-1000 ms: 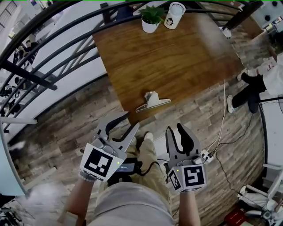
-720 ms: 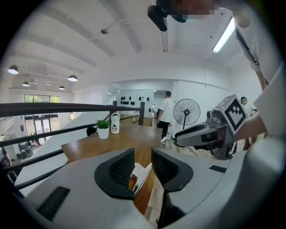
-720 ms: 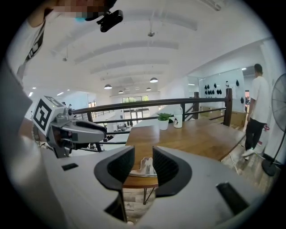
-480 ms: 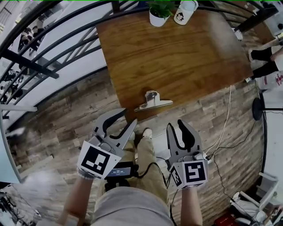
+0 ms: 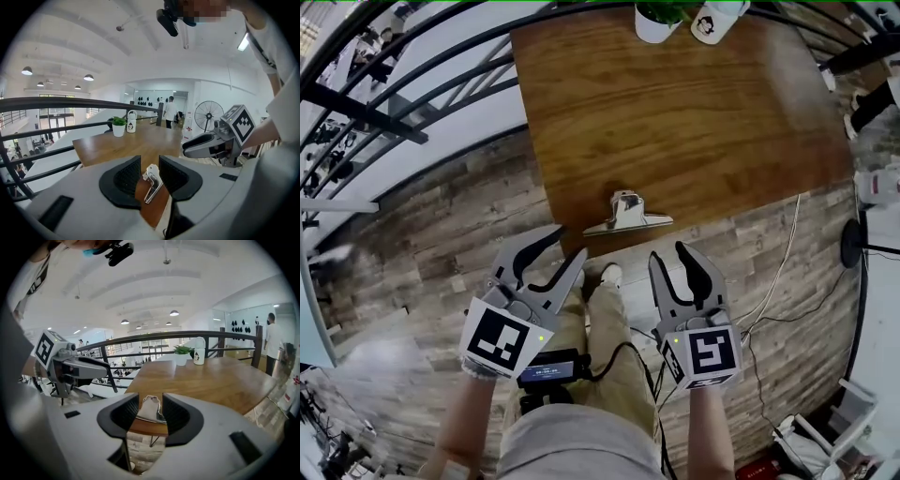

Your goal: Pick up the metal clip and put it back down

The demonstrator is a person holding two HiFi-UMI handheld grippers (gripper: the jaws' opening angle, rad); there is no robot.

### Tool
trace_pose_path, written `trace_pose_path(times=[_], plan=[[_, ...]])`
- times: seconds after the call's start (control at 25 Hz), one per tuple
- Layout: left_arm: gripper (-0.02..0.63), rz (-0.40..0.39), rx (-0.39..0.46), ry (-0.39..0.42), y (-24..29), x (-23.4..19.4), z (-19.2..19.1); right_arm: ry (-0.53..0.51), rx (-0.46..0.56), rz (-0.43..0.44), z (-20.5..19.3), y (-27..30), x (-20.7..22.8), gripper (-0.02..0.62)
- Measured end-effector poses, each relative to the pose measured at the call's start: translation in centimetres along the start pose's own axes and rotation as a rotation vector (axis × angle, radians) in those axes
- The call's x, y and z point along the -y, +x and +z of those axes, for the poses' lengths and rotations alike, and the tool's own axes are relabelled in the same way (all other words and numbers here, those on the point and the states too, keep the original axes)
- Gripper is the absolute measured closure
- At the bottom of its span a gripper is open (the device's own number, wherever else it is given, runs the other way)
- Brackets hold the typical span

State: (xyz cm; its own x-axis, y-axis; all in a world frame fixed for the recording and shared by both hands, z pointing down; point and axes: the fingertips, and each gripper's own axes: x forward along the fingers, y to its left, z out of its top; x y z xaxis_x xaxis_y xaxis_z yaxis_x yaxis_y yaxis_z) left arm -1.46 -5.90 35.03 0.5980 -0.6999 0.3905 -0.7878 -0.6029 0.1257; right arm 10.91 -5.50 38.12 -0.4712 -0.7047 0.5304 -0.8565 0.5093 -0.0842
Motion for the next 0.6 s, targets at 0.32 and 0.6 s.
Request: trace_pose_path(times=[0.32, 0.6], plan=[[0.483, 0.038, -0.028, -0.029, 1.4, -0.9, -1.7, -0.123, -0.070, 0.074, -1.8, 3.1, 0.7, 0.428], [0.483, 0.078, -0.047, -0.056, 2.5, -2.0, -3.1, -0.197, -0.128, 0.130, -3.5, 5.9, 1.7, 0.428]])
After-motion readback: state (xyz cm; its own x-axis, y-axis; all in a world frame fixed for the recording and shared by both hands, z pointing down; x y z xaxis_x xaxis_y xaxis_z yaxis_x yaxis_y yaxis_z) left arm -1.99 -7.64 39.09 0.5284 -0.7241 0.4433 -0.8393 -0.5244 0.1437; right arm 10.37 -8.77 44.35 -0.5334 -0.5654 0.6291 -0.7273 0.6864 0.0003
